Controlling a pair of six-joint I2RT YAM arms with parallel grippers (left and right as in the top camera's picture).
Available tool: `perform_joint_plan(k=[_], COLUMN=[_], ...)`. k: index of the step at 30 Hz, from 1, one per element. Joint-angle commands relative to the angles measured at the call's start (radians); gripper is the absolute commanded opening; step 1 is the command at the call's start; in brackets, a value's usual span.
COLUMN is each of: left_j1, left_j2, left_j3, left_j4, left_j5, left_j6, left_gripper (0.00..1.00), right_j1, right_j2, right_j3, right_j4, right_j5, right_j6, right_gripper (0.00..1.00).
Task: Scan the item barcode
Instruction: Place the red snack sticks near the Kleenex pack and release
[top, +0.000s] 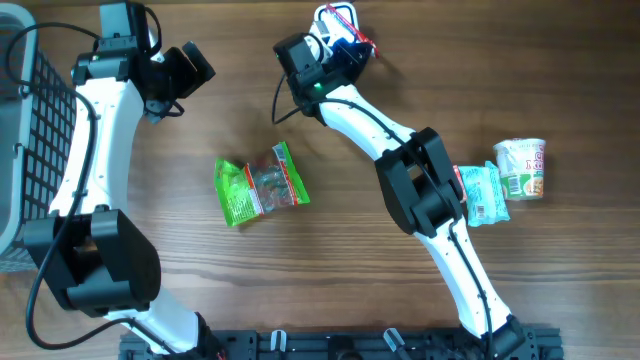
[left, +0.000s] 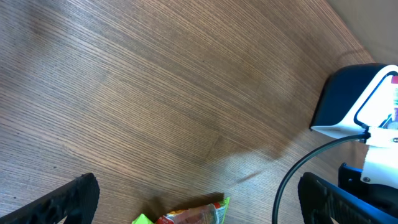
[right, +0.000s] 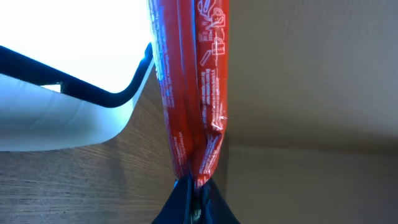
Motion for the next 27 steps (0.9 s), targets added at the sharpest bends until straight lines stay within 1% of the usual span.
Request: perform_joint_plan(k=[1,3,5,7,9,10,12,13,14,15,18,22,23,24,25,26,27], left_j1=[0.004,0.004,0.004,0.004,0.004,0.004,0.004,0.004,0.004,0.004,0.004,0.004,0.004,0.004,0.004,0.004,0.004], left_j2=[0.0,0.0,0.0,0.0,0.0,0.0,0.0,0.0,0.0,0.0,0.0,0.0,0.0,0.0,0.0,0.0,0.0], left_j3=[0.003,0.003,0.003,0.003,0.003,0.003,0.003,0.003,0.003,0.003,0.003,0.003,0.003,0.003,0.003,0.003,0.003], left_j4=[0.001,0.001,0.001,0.001,0.001,0.001,0.001,0.001,0.001,0.001,0.001,0.001,0.001,0.001,0.001,0.001,0.001], left_j5=[0.005,0.005,0.005,0.005,0.005,0.005,0.005,0.005,0.005,0.005,0.005,0.005,0.005,0.005,0.005,0.005,0.005], left_j6=[-0.002,-0.002,-0.002,-0.002,-0.002,-0.002,-0.002,-0.002,-0.002,-0.002,-0.002,-0.002,-0.002,-0.002,-0.002,-0.002,-0.002], left_gripper=[1.0,1.0,1.0,1.0,1.0,1.0,1.0,1.0,1.0,1.0,1.0,1.0,1.0,1.0,1.0,1.0,1.0], right_j1=[0.0,0.001,0.005,0.012,0.014,0.002,-0.04,-0.082,-0.117,-0.159,-0.247,-0.309,-0.319,-0.325,-0.327,-0.327,-0.327], right_j2=[0.0,-0.087,-0.156,-0.268,-0.408,-0.476,-0.552,-0.574,-0.573,-0.567,-0.567,-0.567,-0.567,-0.567,-0.567,-0.567,-0.568], right_j3=[0.011,0.011,0.011,0.011,0.011,0.011,0.011,0.011,0.011,-0.009,-0.157,-0.443,-0.524,-0.58,-0.628,-0.642,-0.637], right_j4=[-0.002,-0.008,-0.063,-0.251,-0.549,-0.715,-0.94,-1.092,-1.193,-1.251,-1.219,-1.096,-1.052,-1.022,-0.986,-0.973,-0.971], right_j5=[0.021,0.02,-0.011,-0.153,-0.357,-0.507,-0.786,-0.941,-1.041,-1.106,-1.107,-1.098,-1.096,-1.086,-1.086,-1.064,-1.043], right_j6=[-0.017,0.027,0.087,0.228,0.503,0.633,0.7,0.734,0.756,0.772,0.784,0.81,0.809,0.811,0.808,0.809,0.809], right_gripper=[0.04,0.04,0.04,0.04,0.04,0.04,0.04,0.04,0.04,0.04,0.04,0.04,0.13,0.62,0.91,0.97,0.99])
